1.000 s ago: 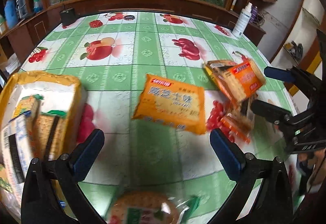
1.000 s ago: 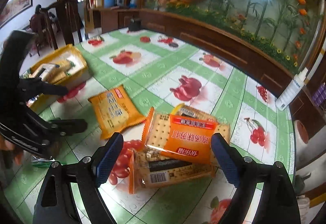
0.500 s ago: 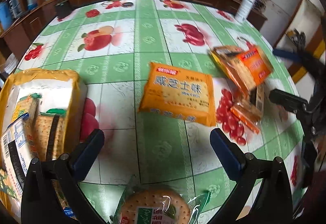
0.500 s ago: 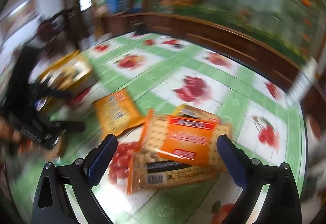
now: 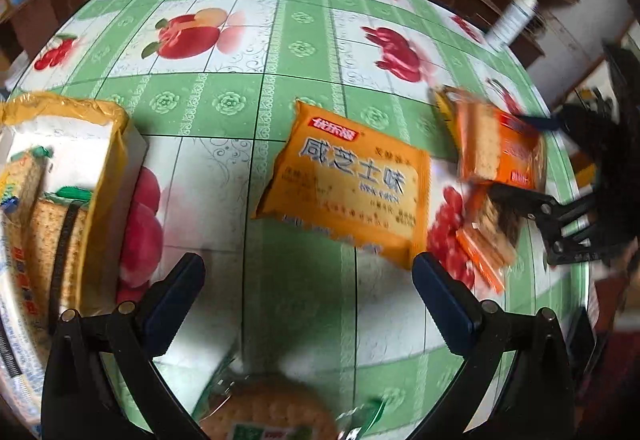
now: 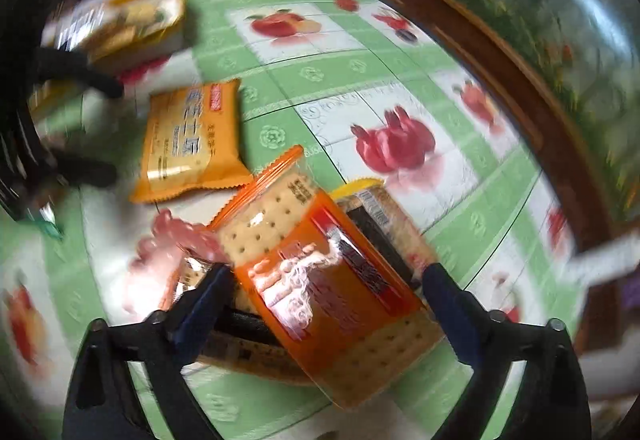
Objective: Organize snacks
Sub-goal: 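Grasp the orange soda cracker pack with right tool while left tool grasps the orange cheese pack, then carry both orange packs over the white tray and release them inside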
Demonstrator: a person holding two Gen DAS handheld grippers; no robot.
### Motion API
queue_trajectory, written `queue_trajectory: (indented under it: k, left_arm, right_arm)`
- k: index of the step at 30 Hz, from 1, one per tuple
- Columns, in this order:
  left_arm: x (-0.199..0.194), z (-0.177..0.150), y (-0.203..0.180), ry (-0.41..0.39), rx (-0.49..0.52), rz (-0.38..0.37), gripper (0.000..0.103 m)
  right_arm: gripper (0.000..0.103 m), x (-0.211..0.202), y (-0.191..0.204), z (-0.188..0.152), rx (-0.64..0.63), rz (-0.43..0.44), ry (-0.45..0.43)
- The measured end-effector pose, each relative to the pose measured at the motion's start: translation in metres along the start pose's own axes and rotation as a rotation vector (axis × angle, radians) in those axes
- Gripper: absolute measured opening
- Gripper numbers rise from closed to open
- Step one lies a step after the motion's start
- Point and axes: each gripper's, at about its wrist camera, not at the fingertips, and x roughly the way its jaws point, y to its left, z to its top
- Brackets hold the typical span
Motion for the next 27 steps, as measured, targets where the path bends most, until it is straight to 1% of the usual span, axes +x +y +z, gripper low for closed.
queue_trajectory:
  k: [1, 3, 5, 6, 7, 9, 11, 12, 13, 16, 17, 18, 19, 20, 21, 22, 25, 27]
  left_arm:
    - [0.003, 0.0, 0.0, 0.003, -0.012, 0.006, 0.103]
    - [0.005, 0.004, -0.006, -0.025, -0.023, 0.041, 0.103]
    - [0.007, 0.009, -0.007, -0.047, -0.051, 0.053, 0.103]
    - [0.008, 0.011, -0.008, -0.054, -0.054, 0.071, 0.103]
    - [0.011, 0.014, -0.013, -0.06, -0.036, 0.098, 0.103]
    - [0.015, 0.02, -0.024, -0.056, 0.024, 0.125, 0.103]
    - [0.018, 0.021, -0.036, -0.059, 0.094, 0.166, 0.103]
    - [0.02, 0.021, -0.039, -0.057, 0.116, 0.174, 0.103]
    - [0.021, 0.021, -0.039, -0.073, 0.126, 0.167, 0.103]
    - [0.021, 0.019, -0.036, -0.097, 0.136, 0.149, 0.102]
    - [0.02, 0.017, -0.035, -0.114, 0.145, 0.142, 0.099]
    - [0.019, 0.017, -0.036, -0.124, 0.15, 0.145, 0.093]
    - [0.016, 0.017, -0.036, -0.131, 0.153, 0.143, 0.08]
    - [0.013, 0.017, -0.036, -0.138, 0.156, 0.146, 0.069]
    - [0.01, 0.017, -0.036, -0.141, 0.156, 0.153, 0.049]
    - [0.009, 0.017, -0.035, -0.14, 0.16, 0.149, 0.039]
    - [0.006, 0.011, -0.033, -0.138, 0.165, 0.13, 0.032]
    - [0.002, 0.003, -0.032, -0.148, 0.155, 0.102, 0.029]
  right_arm:
    - [0.079, -0.001, -0.006, -0.006, 0.072, 0.015, 0.003]
    - [0.069, -0.009, -0.008, -0.017, 0.154, -0.012, -0.02]
    - [0.065, -0.018, -0.01, -0.029, 0.247, -0.011, -0.045]
    - [0.064, -0.022, -0.01, -0.035, 0.288, -0.01, -0.061]
    - [0.063, -0.028, -0.01, -0.042, 0.337, -0.009, -0.081]
    - [0.061, -0.039, -0.011, -0.056, 0.442, 0.015, -0.13]
    - [0.057, -0.058, -0.013, -0.075, 0.58, 0.075, -0.217]
    - [0.056, -0.062, -0.015, -0.08, 0.619, 0.096, -0.243]
    - [0.056, -0.07, -0.014, -0.088, 0.677, 0.128, -0.285]
    - [0.056, -0.086, -0.004, -0.104, 0.76, 0.179, -0.356]
    - [0.056, -0.089, 0.001, -0.108, 0.775, 0.185, -0.368]
    - [0.056, -0.092, 0.005, -0.111, 0.789, 0.197, -0.381]
    - [0.056, -0.094, 0.008, -0.116, 0.808, 0.216, -0.397]
    - [0.056, -0.097, 0.012, -0.121, 0.828, 0.24, -0.416]
    - [0.056, -0.099, 0.015, -0.124, 0.842, 0.265, -0.434]
    - [0.056, -0.101, 0.019, -0.127, 0.852, 0.286, -0.452]
    - [0.056, -0.107, 0.031, -0.134, 0.87, 0.313, -0.478]
    - [0.056, -0.109, 0.037, -0.138, 0.874, 0.319, -0.486]
